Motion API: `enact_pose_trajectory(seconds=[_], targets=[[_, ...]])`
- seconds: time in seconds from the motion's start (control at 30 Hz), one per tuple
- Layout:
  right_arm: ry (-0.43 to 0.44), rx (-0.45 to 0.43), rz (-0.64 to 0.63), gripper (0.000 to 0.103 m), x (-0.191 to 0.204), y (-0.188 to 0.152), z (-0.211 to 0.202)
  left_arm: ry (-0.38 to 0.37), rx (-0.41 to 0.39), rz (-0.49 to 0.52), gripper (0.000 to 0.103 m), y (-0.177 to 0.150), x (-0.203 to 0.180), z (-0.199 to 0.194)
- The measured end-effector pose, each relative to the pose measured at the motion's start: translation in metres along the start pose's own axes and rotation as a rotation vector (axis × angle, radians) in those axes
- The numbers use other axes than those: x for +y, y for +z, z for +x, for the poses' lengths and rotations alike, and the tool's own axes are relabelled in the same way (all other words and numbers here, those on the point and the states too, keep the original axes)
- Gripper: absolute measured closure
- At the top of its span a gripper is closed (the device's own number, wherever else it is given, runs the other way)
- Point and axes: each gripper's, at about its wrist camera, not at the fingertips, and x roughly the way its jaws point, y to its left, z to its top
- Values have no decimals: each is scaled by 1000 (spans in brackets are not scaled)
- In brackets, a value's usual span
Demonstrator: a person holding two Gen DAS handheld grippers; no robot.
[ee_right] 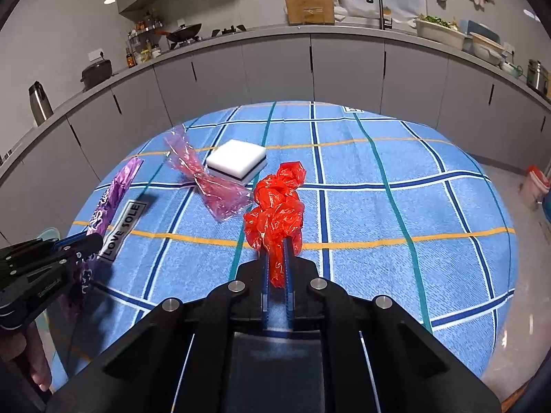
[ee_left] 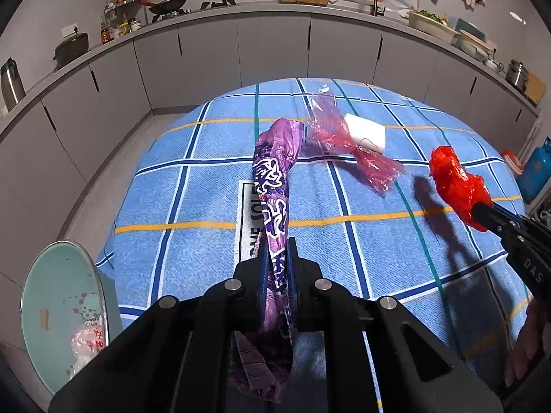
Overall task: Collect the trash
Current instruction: 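Lift the purple wrapper with the left tool while the right tool grasps the red bag, then carry the purple wrapper and red bag over the teal bucket with both tools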
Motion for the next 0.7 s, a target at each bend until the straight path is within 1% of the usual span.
enact_pose_trajectory(seconds=[0.4,0.7], targets=[[18,-55,-10,95,11,-7,-30,6,-40,-23,92,-4,8,-22],[23,-68,-22,95,15,-12,-42,6,-61,-29,92,-8,9,-36]])
